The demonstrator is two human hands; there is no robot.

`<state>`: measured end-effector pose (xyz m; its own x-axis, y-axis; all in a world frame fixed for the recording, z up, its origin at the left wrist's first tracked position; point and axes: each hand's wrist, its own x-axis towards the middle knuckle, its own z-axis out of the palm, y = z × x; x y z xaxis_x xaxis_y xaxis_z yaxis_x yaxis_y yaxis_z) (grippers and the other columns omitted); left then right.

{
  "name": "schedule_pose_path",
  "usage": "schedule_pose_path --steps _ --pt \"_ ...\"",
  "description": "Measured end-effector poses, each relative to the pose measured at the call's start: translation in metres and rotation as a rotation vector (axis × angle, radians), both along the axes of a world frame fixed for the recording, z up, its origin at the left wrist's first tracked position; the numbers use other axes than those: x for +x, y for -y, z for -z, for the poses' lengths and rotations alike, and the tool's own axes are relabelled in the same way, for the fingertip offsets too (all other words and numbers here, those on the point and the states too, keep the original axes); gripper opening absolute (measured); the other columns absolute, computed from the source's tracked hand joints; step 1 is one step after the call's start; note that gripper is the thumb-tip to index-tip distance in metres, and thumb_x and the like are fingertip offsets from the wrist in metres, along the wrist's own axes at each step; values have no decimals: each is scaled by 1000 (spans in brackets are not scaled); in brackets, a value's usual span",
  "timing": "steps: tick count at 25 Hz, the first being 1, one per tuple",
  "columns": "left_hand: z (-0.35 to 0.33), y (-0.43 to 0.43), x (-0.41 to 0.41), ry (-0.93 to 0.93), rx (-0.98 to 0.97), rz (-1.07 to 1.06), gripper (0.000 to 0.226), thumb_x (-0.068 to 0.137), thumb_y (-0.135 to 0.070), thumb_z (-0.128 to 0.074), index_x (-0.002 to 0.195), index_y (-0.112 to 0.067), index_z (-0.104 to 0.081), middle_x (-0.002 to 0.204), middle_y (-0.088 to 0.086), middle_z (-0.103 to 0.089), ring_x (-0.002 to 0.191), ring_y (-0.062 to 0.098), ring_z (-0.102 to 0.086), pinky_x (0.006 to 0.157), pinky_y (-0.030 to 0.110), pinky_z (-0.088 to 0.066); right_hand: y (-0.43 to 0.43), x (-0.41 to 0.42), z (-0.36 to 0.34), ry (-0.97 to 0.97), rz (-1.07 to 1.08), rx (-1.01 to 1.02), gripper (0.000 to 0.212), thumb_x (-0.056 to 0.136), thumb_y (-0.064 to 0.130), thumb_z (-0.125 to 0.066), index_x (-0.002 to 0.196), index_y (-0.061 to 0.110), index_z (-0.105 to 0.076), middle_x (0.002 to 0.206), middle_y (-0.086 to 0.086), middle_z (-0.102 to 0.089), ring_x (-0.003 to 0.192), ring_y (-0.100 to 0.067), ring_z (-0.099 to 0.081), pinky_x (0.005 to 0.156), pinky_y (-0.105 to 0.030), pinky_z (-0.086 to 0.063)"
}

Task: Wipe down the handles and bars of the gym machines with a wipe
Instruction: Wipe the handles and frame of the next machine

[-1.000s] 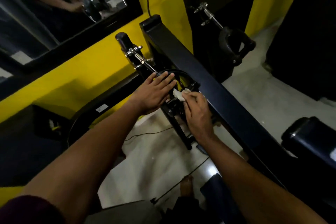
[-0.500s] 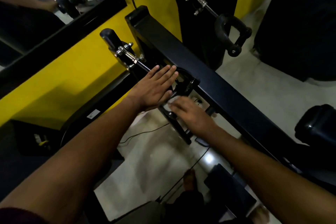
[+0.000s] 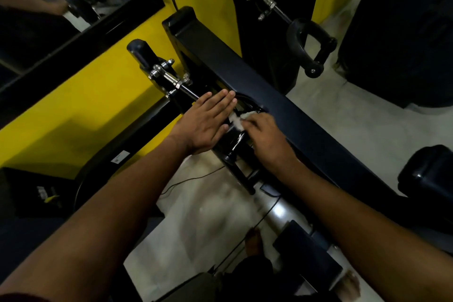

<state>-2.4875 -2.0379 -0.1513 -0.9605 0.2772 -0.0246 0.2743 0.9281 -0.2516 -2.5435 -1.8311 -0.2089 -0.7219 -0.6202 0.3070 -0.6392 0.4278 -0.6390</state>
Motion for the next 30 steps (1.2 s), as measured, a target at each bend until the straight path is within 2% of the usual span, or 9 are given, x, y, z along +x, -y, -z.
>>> schedule_pose_path --steps 2,6,10,14,17,21,25,28,30 --pt "1 0 1 -9 -8 0 63 102 -43 -23 155 -10 -17 162 8 -13 150 21 -6 121 42 -11 -2 6 -1 22 -34 57 30 103 26 -44 125 18 -62 124 0 -55 113 -11 -52 94 -17 -40" --pt "0 -1 1 -13 -9 -20 63 101 -42 -22 155 -10 -17 162 8 -13 150 22 -6 121 42 -10 2 30 7 366 402 -212 22 99 22 -56 118 15 -64 111 -2 -58 93 -7 -56 75 -11 -43" --pt "1 -1 2 -11 -24 -18 63 101 -42 -24 155 -10 -17 162 9 -13 150 22 -6 121 42 -10 31 43 3 1314 599 -967 13 100 11 -52 108 15 -61 107 -9 -65 94 -14 -65 85 -29 -55" --pt "0 -1 2 -6 -25 -18 63 101 -43 -21 155 -10 -16 162 8 -13 150 22 -6 121 42 -9 29 37 7 1630 421 -1170 27 103 9 -42 128 12 -51 124 -17 -63 112 -28 -65 103 -45 -48" --pt "-1 -2 2 -11 -12 -22 63 101 -43 -21 155 -10 -17 162 8 -13 150 21 -7 121 42 -9 27 28 9 1652 456 -1243 36 103 7 -40 138 10 -45 132 -21 -58 118 -32 -61 106 -49 -45" --pt "-1 -1 1 -18 -20 -18 63 100 -42 -23 155 -10 -18 162 8 -15 150 21 -9 121 40 -8 31 47 6 1759 384 -1195 37 103 6 -37 138 5 -48 122 -20 -65 107 -29 -67 94 -41 -55" --pt "-1 -2 1 -1 -9 -29 63 101 -42 -23 155 -11 -17 162 7 -13 150 20 -7 121 40 -7 34 46 9 1644 474 -1211 34 103 6 -39 136 10 -48 128 -17 -60 116 -28 -61 106 -46 -46" --pt "-1 -1 0 -6 -3 -28 63 100 -42 -24 155 -11 -18 162 7 -14 150 21 -9 121 41 -9 37 79 4 1343 505 -903 19 100 6 -48 111 17 -59 114 -5 -59 98 -14 -61 89 -29 -53" --pt "-1 -2 0 -6 7 -25 63 100 -41 -24 154 -10 -20 162 7 -15 150 21 -10 121 41 -10 34 97 -2 846 506 -602 17 97 6 -54 104 17 -64 119 5 -53 104 -4 -56 84 -11 -49"
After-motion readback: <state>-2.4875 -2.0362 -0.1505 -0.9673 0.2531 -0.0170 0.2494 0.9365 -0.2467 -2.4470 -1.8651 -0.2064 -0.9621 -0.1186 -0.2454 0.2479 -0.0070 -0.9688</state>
